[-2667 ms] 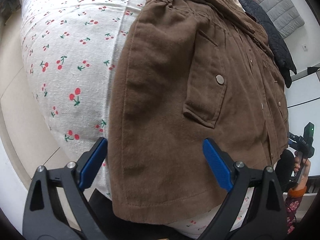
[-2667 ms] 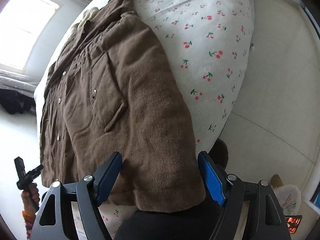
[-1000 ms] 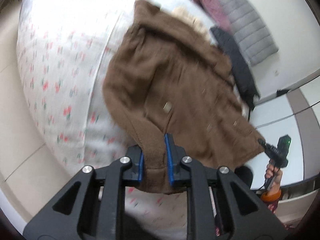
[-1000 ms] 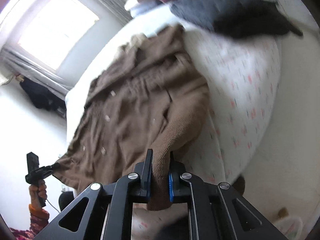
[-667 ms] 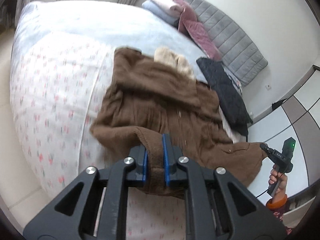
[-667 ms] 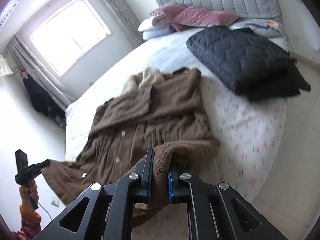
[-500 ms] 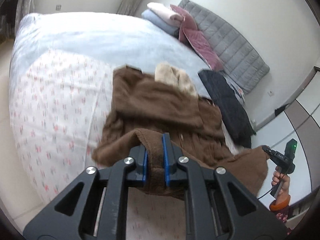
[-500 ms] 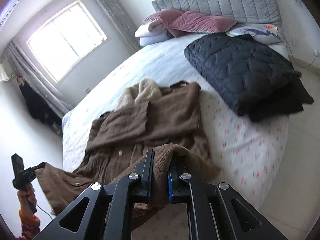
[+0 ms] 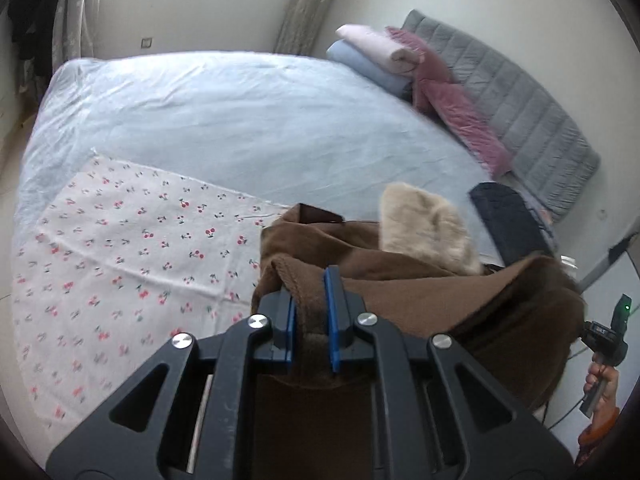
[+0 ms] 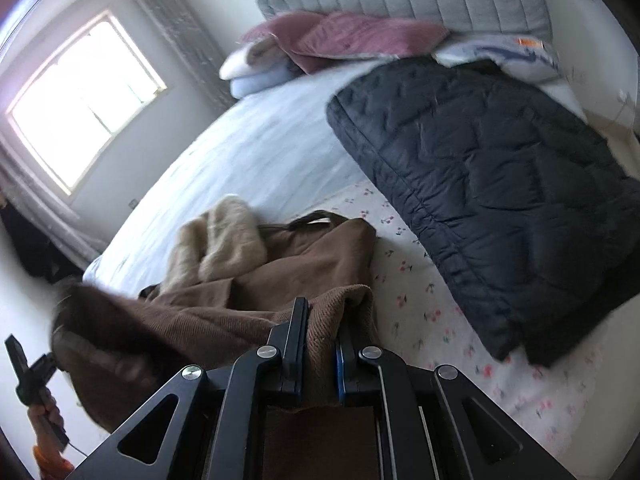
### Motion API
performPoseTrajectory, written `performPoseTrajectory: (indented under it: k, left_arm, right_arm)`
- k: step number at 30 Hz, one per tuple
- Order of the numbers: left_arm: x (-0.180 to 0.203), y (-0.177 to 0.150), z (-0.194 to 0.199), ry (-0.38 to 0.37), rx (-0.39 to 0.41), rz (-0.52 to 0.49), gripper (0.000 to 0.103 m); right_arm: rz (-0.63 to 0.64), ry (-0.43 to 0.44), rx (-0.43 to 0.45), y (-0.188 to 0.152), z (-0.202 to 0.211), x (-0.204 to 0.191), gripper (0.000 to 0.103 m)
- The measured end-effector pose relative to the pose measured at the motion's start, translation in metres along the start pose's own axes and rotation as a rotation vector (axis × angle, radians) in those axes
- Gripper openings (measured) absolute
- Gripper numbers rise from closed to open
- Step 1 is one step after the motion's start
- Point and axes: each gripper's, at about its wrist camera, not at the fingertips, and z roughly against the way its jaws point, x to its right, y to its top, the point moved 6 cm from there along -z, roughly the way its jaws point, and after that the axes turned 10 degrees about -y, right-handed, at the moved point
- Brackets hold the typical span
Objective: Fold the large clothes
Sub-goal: 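Grasp the jacket hem with the left tool while the right tool holds it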
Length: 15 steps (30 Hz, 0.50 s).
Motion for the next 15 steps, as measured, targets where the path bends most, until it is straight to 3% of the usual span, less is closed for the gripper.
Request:
performPoseTrajectory:
  k: [4, 8, 11, 14, 15]
  left_arm:
    - [-0.019, -0.006, -0.059, 0.045, -0.103, 0.034, 0.015]
    - [-0.032, -0.014, -0.092, 0.111, -0.147, 0.021, 0.015]
    - [-0.039, -0.017, -0.096, 0.082, -0.156, 0.05, 0.018]
    - [-0.039, -0.017, -0.088, 0.027, -0.178, 0.055, 0.025]
    - [-0.038, -0.015, -0.083, 0.016, -0.182, 0.048, 0.032]
  right_arm:
    - [-0.015, 0.001, -0.07, 0.006, -0.06, -0.001, 0.01]
    - [0.024, -0.091, -0.11, 0.001, -0.102, -0.004, 0.011]
    - [-0.018, -0.061, -0.141, 0.0, -0.113, 0.005, 0.013]
    - [-0.073, 0.008, -0.185, 0.002, -0.109, 0.013, 0.021]
    - [-0.084, 0.03, -0.194, 0.004, -0.106, 0.013, 0.026]
